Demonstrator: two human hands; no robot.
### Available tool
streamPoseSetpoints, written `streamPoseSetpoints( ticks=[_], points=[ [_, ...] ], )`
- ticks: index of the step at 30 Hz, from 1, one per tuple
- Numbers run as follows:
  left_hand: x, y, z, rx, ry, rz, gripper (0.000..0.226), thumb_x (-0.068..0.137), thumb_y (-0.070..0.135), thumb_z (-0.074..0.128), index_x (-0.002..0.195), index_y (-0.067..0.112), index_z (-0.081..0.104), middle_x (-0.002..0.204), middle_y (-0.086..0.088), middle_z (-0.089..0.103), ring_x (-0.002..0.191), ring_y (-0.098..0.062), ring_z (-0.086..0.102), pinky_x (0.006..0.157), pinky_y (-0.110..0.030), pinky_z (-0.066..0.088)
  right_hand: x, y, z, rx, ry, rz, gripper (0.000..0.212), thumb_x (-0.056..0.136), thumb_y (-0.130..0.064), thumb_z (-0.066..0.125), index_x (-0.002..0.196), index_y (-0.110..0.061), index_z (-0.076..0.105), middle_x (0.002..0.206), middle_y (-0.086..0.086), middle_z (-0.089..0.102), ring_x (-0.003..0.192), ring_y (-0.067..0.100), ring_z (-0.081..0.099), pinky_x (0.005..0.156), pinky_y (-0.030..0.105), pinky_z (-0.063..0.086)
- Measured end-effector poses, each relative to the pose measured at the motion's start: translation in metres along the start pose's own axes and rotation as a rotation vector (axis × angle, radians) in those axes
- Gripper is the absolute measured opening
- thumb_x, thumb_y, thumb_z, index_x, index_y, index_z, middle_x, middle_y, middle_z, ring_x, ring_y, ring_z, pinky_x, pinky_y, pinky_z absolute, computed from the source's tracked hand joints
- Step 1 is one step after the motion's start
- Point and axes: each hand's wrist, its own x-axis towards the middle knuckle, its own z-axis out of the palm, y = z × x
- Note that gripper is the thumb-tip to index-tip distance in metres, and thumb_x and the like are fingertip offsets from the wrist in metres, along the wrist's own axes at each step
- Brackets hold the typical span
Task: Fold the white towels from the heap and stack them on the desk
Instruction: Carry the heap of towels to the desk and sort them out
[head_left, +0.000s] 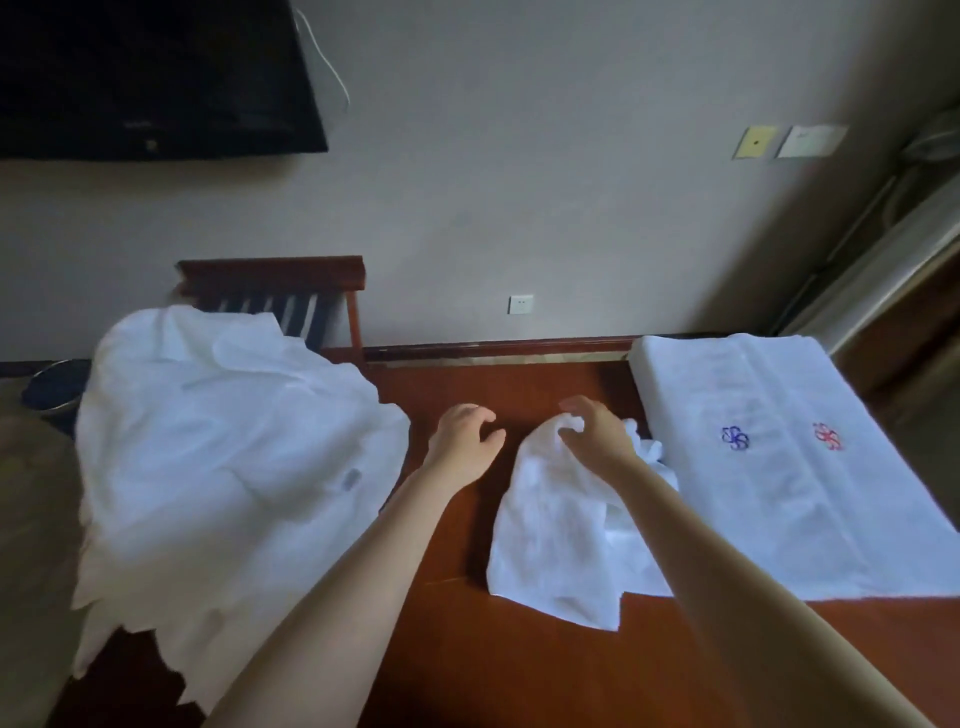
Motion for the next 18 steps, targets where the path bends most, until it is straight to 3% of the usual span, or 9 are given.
streamPoseSetpoints(
  ticks=[3, 5, 7, 9, 12, 15, 18],
  points=[
    [-0.004, 0.013, 0.032, -0.022, -0.093, -0.071, 0.035, 0.096, 0.033, 0.05, 0.126, 0.017, 0.057, 0.133, 0.0, 0.052, 0.12, -0.019, 0.05, 0.098, -0.035, 0.046, -0.001, 0.047, -0.008, -0.122, -0.012, 0.059, 0.057, 0.086, -0.025, 0.063, 0.14, -0.019, 0.044, 0.139, 0.006, 0.046, 0.126, 0.027, 0.042, 0.092, 0.033, 0.036],
    [-0.011, 0.018, 0.055, -0.046, -0.134, -0.128, 0.033, 0.095, 0.031, 0.05, 0.124, 0.016, 0.058, 0.13, -0.002, 0.053, 0.115, -0.02, 0.053, 0.092, -0.034, 0.048, -0.002, 0.071, -0.007, -0.157, -0.11, 0.094, 0.075, 0.084, -0.037, 0.067, 0.147, -0.02, 0.031, 0.146, 0.005, 0.039, 0.132, 0.031, 0.037, 0.1, 0.041, 0.037],
    [-0.02, 0.021, 0.078, -0.034, -0.209, -0.172, 0.04, 0.095, 0.032, 0.051, 0.131, 0.015, 0.053, 0.136, -0.003, 0.049, 0.118, -0.021, 0.053, 0.091, -0.031, 0.047, -0.005, 0.092, -0.002, -0.191, -0.235, 0.096, 0.084, 0.082, -0.047, 0.067, 0.148, -0.018, 0.026, 0.143, 0.006, 0.044, 0.128, 0.03, 0.043, 0.097, 0.04, 0.04],
    [-0.028, 0.022, 0.101, -0.01, -0.28, -0.195, 0.051, 0.094, 0.037, 0.054, 0.139, 0.015, 0.045, 0.143, -0.004, 0.044, 0.126, -0.022, 0.048, 0.093, -0.028, 0.042, -0.011, 0.109, 0.006, -0.249, -0.334, 0.067, 0.082, 0.081, -0.052, 0.064, 0.146, -0.017, 0.028, 0.137, 0.006, 0.048, 0.121, 0.028, 0.049, 0.089, 0.037, 0.042],
    [-0.034, 0.02, 0.131, -0.035, -0.312, -0.228, 0.067, 0.09, 0.044, 0.059, 0.145, 0.014, 0.033, 0.148, -0.004, 0.037, 0.132, -0.022, 0.04, 0.093, -0.025, 0.036, -0.017, 0.126, 0.018, -0.309, -0.357, 0.015, 0.078, 0.082, -0.056, 0.058, 0.143, -0.016, 0.032, 0.132, 0.005, 0.048, 0.117, 0.029, 0.05, 0.091, 0.038, 0.043],
    [-0.037, 0.012, 0.15, -0.055, -0.264, -0.248, 0.076, 0.087, 0.049, 0.061, 0.147, 0.017, 0.029, 0.154, -0.003, 0.026, 0.139, -0.022, 0.03, 0.108, -0.034, 0.034, -0.017, 0.125, 0.022, -0.301, -0.356, -0.04, 0.067, 0.08, -0.057, 0.043, 0.135, -0.018, 0.043, 0.124, 0.002, 0.05, 0.116, 0.026, 0.049, 0.088, 0.034, 0.039],
    [-0.038, -0.001, 0.167, 0.051, -0.198, -0.226, 0.078, 0.085, 0.059, 0.053, 0.148, 0.025, 0.023, 0.158, 0.001, 0.015, 0.145, -0.02, 0.017, 0.114, -0.045, 0.024, -0.02, 0.132, 0.033, -0.162, -0.251, -0.019, 0.069, 0.079, -0.061, 0.058, 0.129, -0.014, 0.048, 0.114, 0.003, 0.056, 0.11, 0.026, 0.055, 0.078, 0.029, 0.034]
  ],
)
